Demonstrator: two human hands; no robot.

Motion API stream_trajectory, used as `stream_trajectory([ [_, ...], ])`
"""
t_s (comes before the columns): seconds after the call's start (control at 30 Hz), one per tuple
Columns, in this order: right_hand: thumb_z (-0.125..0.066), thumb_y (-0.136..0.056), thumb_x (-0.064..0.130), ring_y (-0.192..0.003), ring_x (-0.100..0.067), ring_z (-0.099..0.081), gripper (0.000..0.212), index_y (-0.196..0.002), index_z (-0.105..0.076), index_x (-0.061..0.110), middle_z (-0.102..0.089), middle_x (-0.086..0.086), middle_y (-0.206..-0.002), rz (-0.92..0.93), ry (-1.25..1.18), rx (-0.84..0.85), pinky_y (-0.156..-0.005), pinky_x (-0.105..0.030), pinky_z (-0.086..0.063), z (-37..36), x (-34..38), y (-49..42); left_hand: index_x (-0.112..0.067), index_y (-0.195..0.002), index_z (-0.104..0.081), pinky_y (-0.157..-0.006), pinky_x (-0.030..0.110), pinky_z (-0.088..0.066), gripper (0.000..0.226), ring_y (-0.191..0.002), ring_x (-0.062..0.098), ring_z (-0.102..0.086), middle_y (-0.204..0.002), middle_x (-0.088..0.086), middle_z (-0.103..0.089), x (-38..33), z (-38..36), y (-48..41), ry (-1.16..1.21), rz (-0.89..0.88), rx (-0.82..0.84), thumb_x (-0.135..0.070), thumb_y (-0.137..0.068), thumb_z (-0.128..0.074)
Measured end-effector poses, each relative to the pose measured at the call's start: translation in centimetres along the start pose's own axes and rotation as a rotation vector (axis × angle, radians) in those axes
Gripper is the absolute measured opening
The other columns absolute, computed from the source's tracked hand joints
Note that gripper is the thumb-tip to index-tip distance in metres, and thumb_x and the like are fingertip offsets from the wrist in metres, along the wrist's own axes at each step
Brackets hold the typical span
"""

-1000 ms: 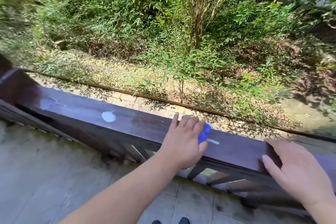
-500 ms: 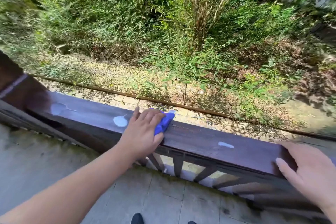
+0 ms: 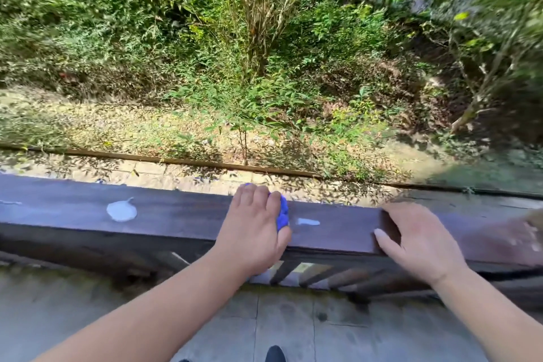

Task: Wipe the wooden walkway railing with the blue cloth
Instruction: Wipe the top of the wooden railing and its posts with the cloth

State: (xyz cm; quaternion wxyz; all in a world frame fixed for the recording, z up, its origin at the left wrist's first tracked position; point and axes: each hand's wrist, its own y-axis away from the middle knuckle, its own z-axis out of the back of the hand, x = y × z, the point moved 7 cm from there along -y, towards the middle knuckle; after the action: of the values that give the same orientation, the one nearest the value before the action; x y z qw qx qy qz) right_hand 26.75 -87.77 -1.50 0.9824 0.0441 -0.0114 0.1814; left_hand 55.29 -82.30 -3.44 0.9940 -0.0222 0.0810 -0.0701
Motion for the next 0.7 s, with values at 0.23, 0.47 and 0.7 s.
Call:
stream_trajectory([
  [0.23,-0.047,-0.088,0.058,-0.103,-0.034,-0.065,0.064,-0.124,-0.065,0.009,-0.071,-0.011,-0.112,0.041,-0.026,-0.029,-0.093,-0.047,-0.053,-0.6,-0.4,-0.1,-0.009,-0.116,-0.049,-0.108,0.057,-0.029,0.051,-0.111,0.038,-0.043,-0.115,0.017,-0.053,-11.3,-1.0,-3.4,0.028,-0.113,0.045,-0.05,-0.088,-0.038],
  [0.47,-0.043,-0.088,0.061,-0.103,-0.029,-0.063,0.062,-0.129,-0.062,0.018,-0.072,-0.003,-0.114,0.055,-0.025,-0.048,-0.088,-0.043,-0.052,-1.1,-0.8,-0.4,-0.008,-0.13,-0.047,-0.112,0.056,-0.027,0.057,-0.115,0.035,-0.045,-0.125,0.015,-0.054,-8.4,-0.3,-2.8,-0.081,-0.15,0.027,-0.05,-0.091,-0.043],
  [0.7,-0.036,-0.09,0.071,-0.102,-0.026,-0.059,0.059,-0.134,-0.052,0.034,-0.066,0.006,-0.113,-0.036,-0.051,0.003,-0.087,-0.049,-0.05,-2.3,-2.3,-0.6,-0.012,-0.131,-0.048,-0.116,0.065,-0.018,0.06,-0.122,0.034,-0.046,-0.127,0.01,-0.053,6.9,2.0,2.8,-0.149,-0.03,0.025,-0.051,-0.087,-0.036],
])
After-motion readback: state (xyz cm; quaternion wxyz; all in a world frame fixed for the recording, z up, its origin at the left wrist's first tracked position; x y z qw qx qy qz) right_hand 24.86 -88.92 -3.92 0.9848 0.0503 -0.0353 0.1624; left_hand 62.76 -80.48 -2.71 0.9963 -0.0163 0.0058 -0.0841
